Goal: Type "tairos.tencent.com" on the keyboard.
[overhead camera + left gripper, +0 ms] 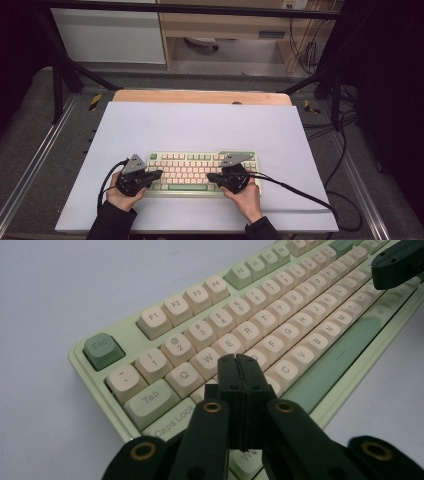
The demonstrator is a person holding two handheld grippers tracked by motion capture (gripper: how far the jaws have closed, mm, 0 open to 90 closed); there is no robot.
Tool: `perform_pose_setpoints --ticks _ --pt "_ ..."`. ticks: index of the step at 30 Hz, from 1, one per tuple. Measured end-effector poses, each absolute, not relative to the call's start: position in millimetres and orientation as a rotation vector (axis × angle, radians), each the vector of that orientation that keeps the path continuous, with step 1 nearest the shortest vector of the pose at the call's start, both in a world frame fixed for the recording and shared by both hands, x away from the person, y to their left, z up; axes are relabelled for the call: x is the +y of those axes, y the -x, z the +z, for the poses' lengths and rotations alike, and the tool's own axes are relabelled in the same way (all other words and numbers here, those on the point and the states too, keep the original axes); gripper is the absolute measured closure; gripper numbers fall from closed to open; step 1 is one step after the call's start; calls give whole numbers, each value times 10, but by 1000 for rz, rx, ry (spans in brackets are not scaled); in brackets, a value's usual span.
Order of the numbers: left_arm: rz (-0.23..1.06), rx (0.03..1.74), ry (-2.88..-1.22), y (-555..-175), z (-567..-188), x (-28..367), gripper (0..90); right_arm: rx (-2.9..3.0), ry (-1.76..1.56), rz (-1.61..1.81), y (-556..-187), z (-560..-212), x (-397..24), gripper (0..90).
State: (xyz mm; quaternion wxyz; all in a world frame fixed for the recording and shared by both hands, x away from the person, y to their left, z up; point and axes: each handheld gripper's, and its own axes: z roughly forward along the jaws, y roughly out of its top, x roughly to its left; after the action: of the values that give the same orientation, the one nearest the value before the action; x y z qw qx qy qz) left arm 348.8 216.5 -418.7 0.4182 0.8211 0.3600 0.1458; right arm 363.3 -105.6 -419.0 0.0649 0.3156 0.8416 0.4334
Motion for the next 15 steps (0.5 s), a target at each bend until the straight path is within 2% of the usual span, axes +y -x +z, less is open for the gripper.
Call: perform_pose_setpoints --ticks 15 --pt "352 861 -2088 -3485 -4195 1978 900 2514 -992 1318 -3605 -4227 -1204 900"
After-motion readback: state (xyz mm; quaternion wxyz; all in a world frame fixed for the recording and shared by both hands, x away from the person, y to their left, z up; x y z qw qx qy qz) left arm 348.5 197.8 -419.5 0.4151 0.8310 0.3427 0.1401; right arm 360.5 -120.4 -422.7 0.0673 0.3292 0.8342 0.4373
